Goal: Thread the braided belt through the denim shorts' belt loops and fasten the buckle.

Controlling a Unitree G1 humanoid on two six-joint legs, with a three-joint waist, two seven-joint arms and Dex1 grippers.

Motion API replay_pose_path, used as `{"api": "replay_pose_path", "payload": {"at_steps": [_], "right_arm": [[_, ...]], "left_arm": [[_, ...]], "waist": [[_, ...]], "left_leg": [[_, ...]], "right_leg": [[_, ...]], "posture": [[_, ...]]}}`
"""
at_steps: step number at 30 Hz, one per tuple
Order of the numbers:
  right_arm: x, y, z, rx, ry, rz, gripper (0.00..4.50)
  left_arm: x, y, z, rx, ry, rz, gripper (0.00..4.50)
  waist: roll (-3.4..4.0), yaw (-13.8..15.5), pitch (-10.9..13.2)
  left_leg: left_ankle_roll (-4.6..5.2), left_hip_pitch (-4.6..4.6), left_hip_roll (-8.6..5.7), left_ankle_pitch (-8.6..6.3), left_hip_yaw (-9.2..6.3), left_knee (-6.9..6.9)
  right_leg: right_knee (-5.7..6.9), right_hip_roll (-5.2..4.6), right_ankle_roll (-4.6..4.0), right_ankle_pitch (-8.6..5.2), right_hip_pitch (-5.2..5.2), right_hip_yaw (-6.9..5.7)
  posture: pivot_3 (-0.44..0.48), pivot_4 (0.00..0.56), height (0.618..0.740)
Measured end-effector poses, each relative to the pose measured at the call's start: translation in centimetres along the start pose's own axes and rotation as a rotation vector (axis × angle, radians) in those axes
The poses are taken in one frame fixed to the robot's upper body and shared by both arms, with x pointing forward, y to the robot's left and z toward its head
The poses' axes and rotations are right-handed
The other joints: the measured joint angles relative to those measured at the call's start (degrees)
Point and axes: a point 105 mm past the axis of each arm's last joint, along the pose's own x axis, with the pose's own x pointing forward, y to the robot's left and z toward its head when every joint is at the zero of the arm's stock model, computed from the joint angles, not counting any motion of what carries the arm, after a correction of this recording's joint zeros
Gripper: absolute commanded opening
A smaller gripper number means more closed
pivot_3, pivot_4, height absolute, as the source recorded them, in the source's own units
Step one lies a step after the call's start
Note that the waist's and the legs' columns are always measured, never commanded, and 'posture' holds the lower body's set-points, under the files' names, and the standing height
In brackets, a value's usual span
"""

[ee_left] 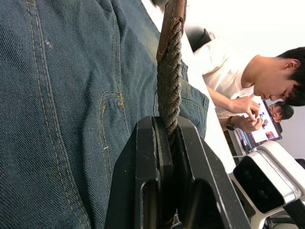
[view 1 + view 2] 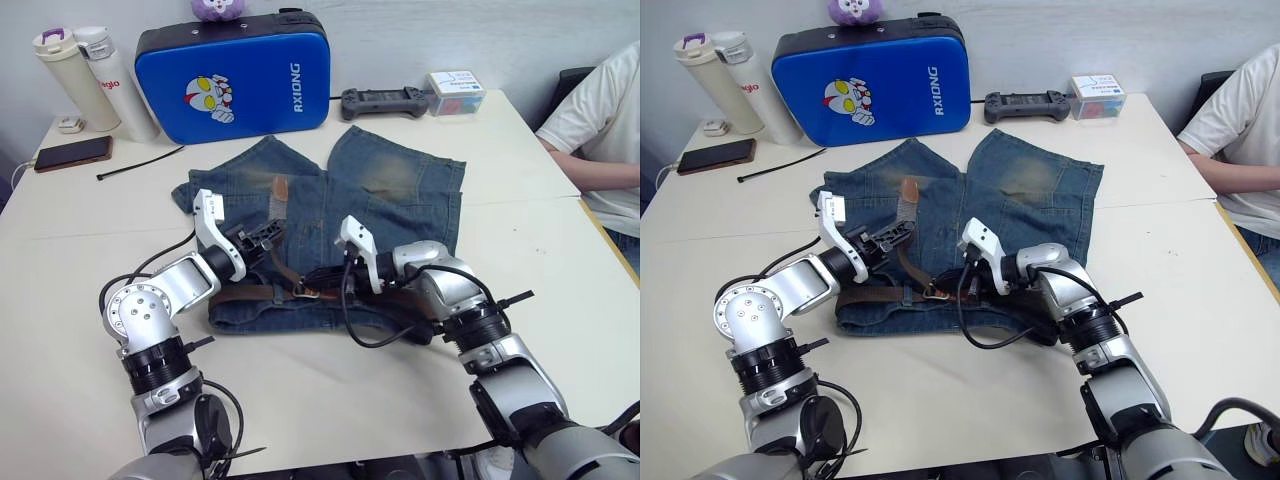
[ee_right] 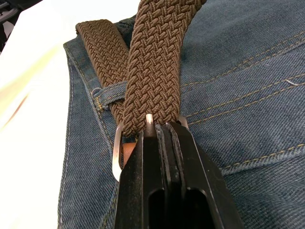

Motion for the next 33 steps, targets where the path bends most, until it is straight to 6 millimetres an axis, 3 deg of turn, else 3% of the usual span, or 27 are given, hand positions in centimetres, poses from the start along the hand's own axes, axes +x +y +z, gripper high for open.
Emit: {"api": "replay_pose_path", "payload": {"at_steps": [7, 17, 33], "right_arm": [[0.8, 0.3, 0.4, -0.032, 0.009, 0.022, 0.09], [0.3, 0.0, 1.9, -0.041, -0.024, 0.029, 0.09], [0.5, -0.2, 0.4, -0.014, 0.005, 0.02, 0.09]], "left_arm": [[0.0, 0.0, 0.0, 0.0, -0.006, 0.002, 0.0], [-0.4, 0.4, -0.1, -0.003, -0.004, 0.014, 0.0], [-0.3, 0.3, 0.0, 0.015, 0.004, 0.014, 0.0]], "waist": [[0.0, -0.04, 0.0], [0.0, 0.08, 0.0], [0.0, 0.08, 0.0]], "left_leg": [[-0.01, 0.0, 0.02, -0.01, 0.0, 0.0], [-0.01, 0.0, 0.02, -0.01, 0.0, 0.0], [-0.01, -0.01, 0.01, -0.01, -0.01, 0.0]], "right_leg": [[-0.01, 0.02, 0.0, 0.0, 0.0, 0.0], [-0.02, 0.02, -0.01, 0.0, 0.0, -0.01], [-0.02, 0.02, -0.01, 0.0, 0.0, 0.0]], "posture": [[0.0, 0.15, 0.74], [0.0, 0.15, 0.74], [0.0, 0.15, 0.74]]}}
